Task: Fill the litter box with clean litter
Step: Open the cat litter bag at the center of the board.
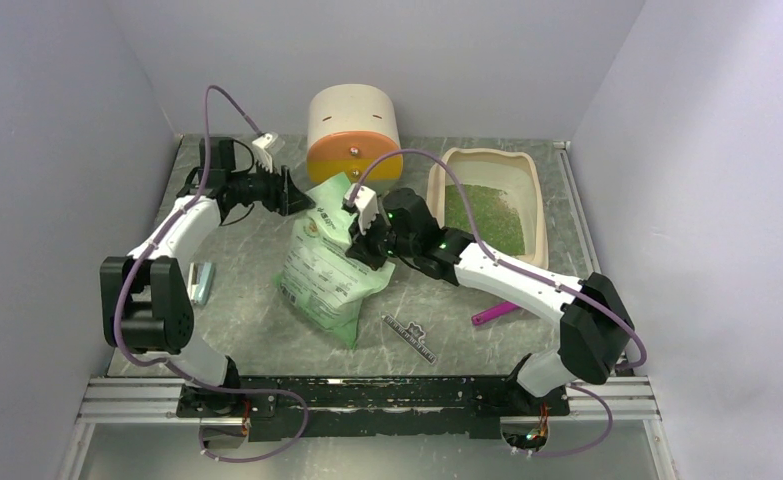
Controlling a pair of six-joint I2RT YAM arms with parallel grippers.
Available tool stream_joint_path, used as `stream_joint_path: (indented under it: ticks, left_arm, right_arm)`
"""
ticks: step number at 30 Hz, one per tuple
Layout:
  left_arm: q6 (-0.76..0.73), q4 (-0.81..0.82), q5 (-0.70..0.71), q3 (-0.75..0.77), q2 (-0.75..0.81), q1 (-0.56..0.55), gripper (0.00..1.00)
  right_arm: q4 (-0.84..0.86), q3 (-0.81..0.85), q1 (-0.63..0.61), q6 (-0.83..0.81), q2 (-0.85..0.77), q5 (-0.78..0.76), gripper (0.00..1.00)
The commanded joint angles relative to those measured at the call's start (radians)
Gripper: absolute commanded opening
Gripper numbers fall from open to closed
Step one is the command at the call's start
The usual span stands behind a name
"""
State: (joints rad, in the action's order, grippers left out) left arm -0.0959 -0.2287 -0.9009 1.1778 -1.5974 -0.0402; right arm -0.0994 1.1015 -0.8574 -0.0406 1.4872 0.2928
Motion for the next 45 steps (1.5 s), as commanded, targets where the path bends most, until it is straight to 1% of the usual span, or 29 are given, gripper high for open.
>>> stream_joint_path:
  ticks: [1,2,4,7,8,10,11,12,13,14,15,18,22,23,26,28,33,36,38,39,41,42,44,45]
  left_arm:
    - [0.022,0.076,-0.145,-0.064,0.009,-0.003,0.68]
    - [0.017,0.088,-0.207,-0.069,-0.004,-0.005,0.68]
    - [-0.047,0.037,-0.282,-0.049,-0.027,-0.013,0.67]
    - [-0.202,-0.164,-0.318,0.01,-0.054,-0.024,0.65]
    - [-0.24,-0.212,-0.334,0.025,-0.058,-0.024,0.63]
    - [-0.27,-0.245,-0.361,0.033,-0.047,-0.024,0.53]
    - [-0.269,-0.244,-0.363,0.028,-0.035,-0.025,0.47]
    - [-0.264,-0.247,-0.354,0.022,-0.02,-0.025,0.38]
    - [-0.266,-0.257,-0.342,0.011,-0.004,-0.025,0.26]
    - [-0.276,-0.274,-0.329,0.001,0.015,-0.025,0.19]
    - [-0.283,-0.287,-0.319,-0.015,0.035,-0.025,0.14]
    - [-0.192,-0.226,-0.28,-0.104,0.122,-0.024,0.06]
    - [0.017,-0.011,-0.185,-0.293,0.335,-0.025,0.05]
    - [0.046,0.022,-0.156,-0.326,0.39,-0.024,0.05]
    - [0.106,0.036,-0.057,-0.393,0.511,-0.024,0.05]
    - [0.15,0.029,-0.02,-0.437,0.572,-0.025,0.05]
    - [0.213,0.0,0.115,-0.532,0.746,-0.024,0.05]
    - [0.297,0.043,0.177,-0.598,0.881,-0.024,0.05]
    - [0.347,0.086,0.208,-0.655,0.964,-0.024,0.05]
    - [0.376,0.111,0.218,-0.673,0.993,-0.025,0.05]
    - [0.398,0.12,0.214,-0.681,1.022,-0.024,0.05]
    - [0.398,0.118,0.203,-0.681,1.026,-0.024,0.05]
    - [0.403,0.117,0.183,-0.686,1.027,-0.025,0.05]
    - [0.409,0.127,0.175,-0.693,1.031,-0.024,0.05]
  right_arm:
    - [0.146,0.025,-0.031,0.026,-0.012,0.073,0.0]
    - [0.146,0.022,-0.033,0.025,-0.014,0.073,0.0]
    - [0.148,0.016,-0.037,0.028,-0.017,0.068,0.0]
    - [0.15,0.011,-0.043,0.029,-0.021,0.075,0.0]
    - [0.145,0.013,-0.044,0.027,-0.02,0.078,0.0]
    - [0.143,0.014,-0.051,0.027,-0.021,0.082,0.0]
    - [0.143,0.014,-0.053,0.027,-0.022,0.083,0.0]
    - [0.142,0.014,-0.058,0.028,-0.023,0.081,0.0]
    - [0.14,0.014,-0.062,0.03,-0.026,0.08,0.0]
    - [0.141,0.012,-0.068,0.031,-0.03,0.079,0.0]
    - [0.144,0.009,-0.072,0.032,-0.034,0.079,0.0]
    - [0.142,0.002,-0.094,0.034,-0.043,0.071,0.0]
    - [0.136,-0.001,-0.138,0.039,-0.043,0.052,0.0]
    - [0.136,-0.003,-0.155,0.039,-0.042,0.046,0.0]
    - [0.129,-0.007,-0.214,0.039,-0.041,0.0,0.0]
    - [0.123,-0.013,-0.261,0.067,-0.042,-0.04,0.0]
    - [0.107,-0.03,-0.325,0.088,-0.05,-0.124,0.0]
    - [0.067,-0.019,-0.352,0.101,-0.047,-0.172,0.0]
    - [0.074,-0.03,-0.353,0.139,-0.054,-0.188,0.1]
    - [0.079,-0.038,-0.354,0.157,-0.059,-0.199,0.16]
    - [0.086,-0.048,-0.353,0.198,-0.072,-0.235,0.34]
    - [0.089,-0.052,-0.352,0.216,-0.081,-0.254,0.4]
    - [0.095,-0.063,-0.35,0.25,-0.102,-0.287,0.52]
    - [0.095,-0.068,-0.347,0.265,-0.112,-0.289,0.54]
